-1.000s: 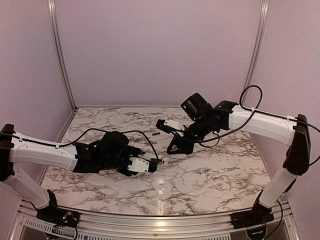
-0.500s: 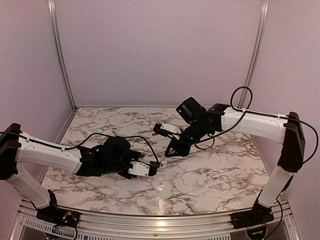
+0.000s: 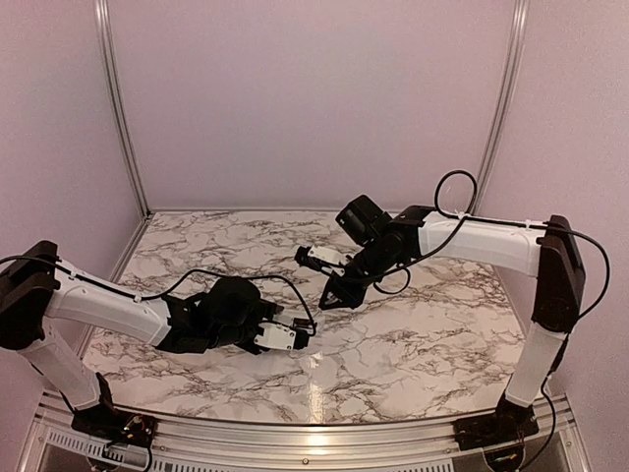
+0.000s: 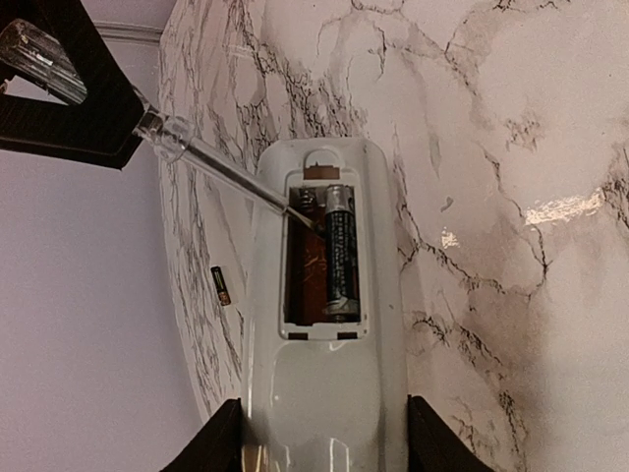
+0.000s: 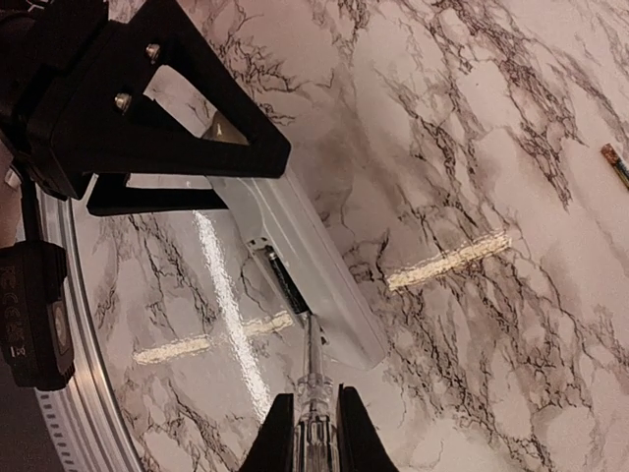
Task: Unload the batteries from the remote control
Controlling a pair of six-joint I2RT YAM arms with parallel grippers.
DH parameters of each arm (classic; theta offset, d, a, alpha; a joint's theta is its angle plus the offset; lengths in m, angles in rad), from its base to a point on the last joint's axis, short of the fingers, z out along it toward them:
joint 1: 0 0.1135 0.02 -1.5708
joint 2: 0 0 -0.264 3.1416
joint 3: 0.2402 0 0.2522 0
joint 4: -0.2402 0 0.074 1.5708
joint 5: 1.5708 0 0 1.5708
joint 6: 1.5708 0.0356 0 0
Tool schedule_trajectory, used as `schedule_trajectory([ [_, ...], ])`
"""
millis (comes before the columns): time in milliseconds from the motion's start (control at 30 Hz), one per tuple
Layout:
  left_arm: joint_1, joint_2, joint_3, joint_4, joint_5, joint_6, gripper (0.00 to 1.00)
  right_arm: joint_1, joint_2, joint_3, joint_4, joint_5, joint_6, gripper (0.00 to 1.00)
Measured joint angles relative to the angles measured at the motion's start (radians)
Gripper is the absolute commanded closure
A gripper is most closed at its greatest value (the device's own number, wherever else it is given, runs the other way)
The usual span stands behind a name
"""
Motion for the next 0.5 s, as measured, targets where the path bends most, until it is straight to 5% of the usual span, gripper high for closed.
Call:
schedule_trajectory([
  [500,0.003,0.036,-0.047,0.100,-0.107,0.049,1.00,0.000,0.121,0.123,-0.018,0.022,0.021,1.00],
])
